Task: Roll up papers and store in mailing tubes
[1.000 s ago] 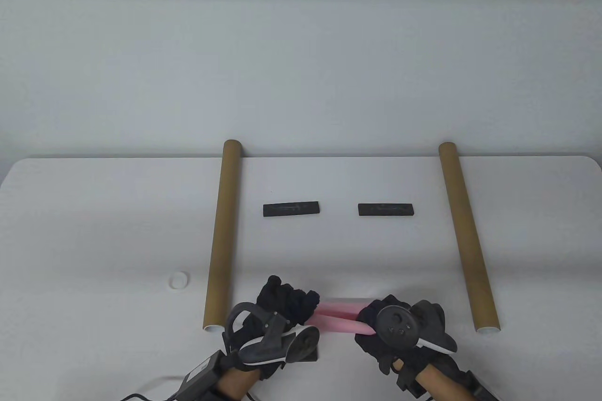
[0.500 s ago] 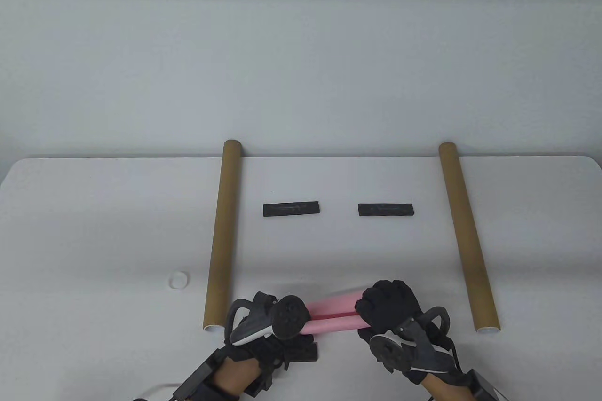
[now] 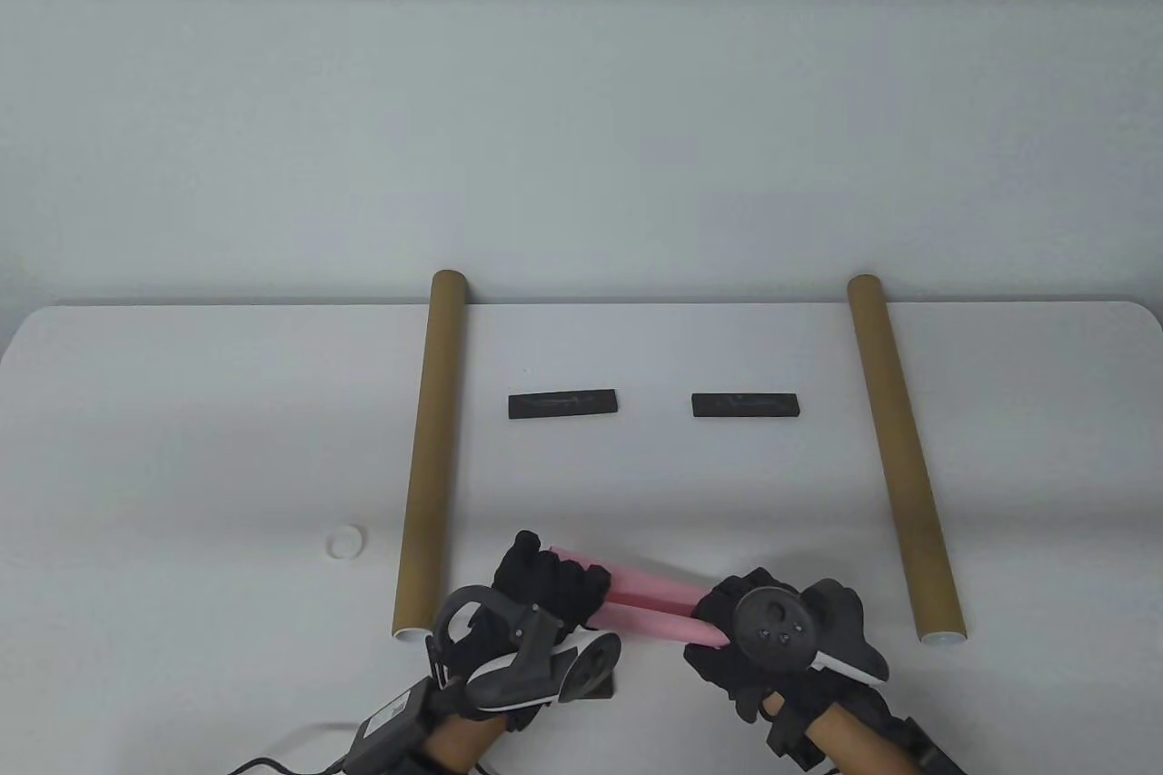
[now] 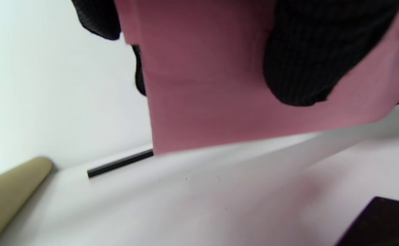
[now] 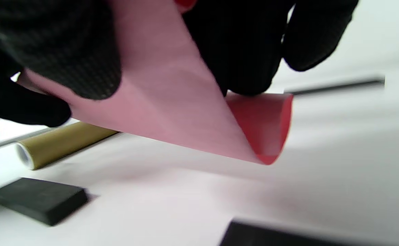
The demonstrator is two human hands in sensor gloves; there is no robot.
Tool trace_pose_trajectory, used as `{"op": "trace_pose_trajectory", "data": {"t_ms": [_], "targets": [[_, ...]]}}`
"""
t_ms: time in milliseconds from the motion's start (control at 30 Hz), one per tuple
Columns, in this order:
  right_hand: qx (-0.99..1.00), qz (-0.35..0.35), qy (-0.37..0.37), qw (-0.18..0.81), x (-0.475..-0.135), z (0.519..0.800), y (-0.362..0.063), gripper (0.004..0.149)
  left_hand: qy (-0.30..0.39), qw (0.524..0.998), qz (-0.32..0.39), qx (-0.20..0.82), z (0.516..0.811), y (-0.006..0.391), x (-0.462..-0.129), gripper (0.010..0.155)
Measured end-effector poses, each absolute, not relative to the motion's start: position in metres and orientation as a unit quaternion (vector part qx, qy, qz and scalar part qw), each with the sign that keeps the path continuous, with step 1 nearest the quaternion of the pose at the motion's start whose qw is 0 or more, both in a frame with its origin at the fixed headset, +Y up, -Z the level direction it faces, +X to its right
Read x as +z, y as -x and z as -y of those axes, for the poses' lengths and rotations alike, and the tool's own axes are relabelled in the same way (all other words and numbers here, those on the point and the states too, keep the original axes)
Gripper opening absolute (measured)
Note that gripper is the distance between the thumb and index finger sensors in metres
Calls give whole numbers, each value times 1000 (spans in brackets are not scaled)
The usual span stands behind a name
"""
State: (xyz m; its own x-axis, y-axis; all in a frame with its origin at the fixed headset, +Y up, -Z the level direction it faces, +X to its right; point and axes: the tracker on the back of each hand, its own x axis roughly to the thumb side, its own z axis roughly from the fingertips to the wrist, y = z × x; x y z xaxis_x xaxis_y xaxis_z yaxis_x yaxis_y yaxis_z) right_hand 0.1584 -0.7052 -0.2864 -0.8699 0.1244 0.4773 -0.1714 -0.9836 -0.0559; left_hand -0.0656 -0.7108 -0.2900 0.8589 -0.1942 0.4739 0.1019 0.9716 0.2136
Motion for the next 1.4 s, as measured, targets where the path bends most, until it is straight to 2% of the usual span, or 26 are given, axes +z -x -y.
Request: {"op": "trace_pose_trajectory", "data": {"t_ms": [67, 133, 200, 267, 367, 467, 600, 733, 800, 867, 933, 1000, 1100, 1233, 1400], "targets": [[956, 111, -272, -11, -280, 701, -155, 69, -51, 968, 245, -29, 714, 71, -295, 56], [945, 160, -281, -43, -275, 699, -154, 75, -2, 971, 240, 19, 716, 76, -301, 50], [940, 173, -293, -33, -273, 699, -153, 70, 37, 968, 238, 71, 718, 80, -304, 47], [941, 168, -291, -33, -274, 700, -152, 57, 60, 965, 241, 83, 720, 81, -305, 49], [951, 129, -280, 11, -279, 700, -153, 47, 24, 969, 241, 48, 719, 79, -302, 62], [958, 69, -271, 69, -286, 704, -158, 45, -38, 964, 264, -16, 715, 74, -295, 75], [958, 7, -268, 103, -291, 708, -163, 47, -117, 944, 291, -103, 710, 63, -286, 75], [958, 21, -270, 96, -290, 707, -163, 53, -95, 953, 279, -75, 711, 64, -289, 65], [956, 73, -276, 62, -284, 704, -161, 65, -67, 960, 269, -42, 712, 69, -293, 63], [949, 124, -291, 12, -278, 701, -157, 69, -30, 963, 269, -3, 715, 74, -298, 60], [943, 148, -297, -17, -275, 700, -154, 65, 6, 963, 267, 27, 718, 78, -302, 59], [945, 143, -293, -15, -275, 701, -152, 56, 25, 962, 267, 47, 720, 80, -303, 59], [951, 123, -283, 20, -279, 701, -154, 47, 11, 963, 269, 29, 721, 78, -301, 63], [958, 79, -270, 60, -285, 703, -161, 49, -58, 957, 281, -30, 715, 73, -294, 77], [958, 58, -268, 85, -289, 704, -165, 56, -91, 951, 287, -63, 711, 67, -291, 67]]}}
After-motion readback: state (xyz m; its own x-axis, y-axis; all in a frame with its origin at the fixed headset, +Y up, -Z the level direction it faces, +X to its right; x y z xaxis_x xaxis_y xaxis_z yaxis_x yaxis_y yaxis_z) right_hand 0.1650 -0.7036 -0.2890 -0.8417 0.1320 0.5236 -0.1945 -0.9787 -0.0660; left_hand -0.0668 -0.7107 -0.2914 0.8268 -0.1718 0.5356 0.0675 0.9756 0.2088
